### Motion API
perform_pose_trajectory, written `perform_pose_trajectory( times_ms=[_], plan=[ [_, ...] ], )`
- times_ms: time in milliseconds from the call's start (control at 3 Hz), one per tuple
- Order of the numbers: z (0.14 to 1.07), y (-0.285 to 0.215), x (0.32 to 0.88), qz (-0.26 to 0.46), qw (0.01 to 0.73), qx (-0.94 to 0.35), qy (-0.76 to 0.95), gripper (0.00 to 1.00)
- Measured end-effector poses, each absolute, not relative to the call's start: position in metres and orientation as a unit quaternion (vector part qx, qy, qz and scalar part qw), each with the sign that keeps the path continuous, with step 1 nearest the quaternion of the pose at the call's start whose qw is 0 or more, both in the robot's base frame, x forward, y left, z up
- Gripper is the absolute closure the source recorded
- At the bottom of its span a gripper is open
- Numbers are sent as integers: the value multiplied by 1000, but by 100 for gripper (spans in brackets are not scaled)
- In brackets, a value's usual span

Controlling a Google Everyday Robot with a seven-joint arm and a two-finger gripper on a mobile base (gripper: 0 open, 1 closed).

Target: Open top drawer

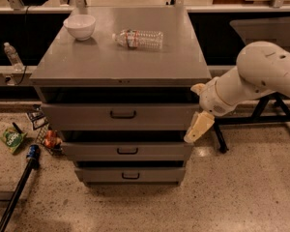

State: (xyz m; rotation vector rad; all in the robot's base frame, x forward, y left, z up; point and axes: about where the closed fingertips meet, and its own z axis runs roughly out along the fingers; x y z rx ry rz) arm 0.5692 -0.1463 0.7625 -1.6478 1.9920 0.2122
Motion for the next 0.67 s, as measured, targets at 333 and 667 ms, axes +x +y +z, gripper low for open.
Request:
perform_pose_trajectory(
  times_ms=[333, 667],
  plan=[
    [741, -146, 583, 90, 261, -610, 743, 0],
    [725, -134, 597, 103, 262, -623, 730, 0]
  ],
)
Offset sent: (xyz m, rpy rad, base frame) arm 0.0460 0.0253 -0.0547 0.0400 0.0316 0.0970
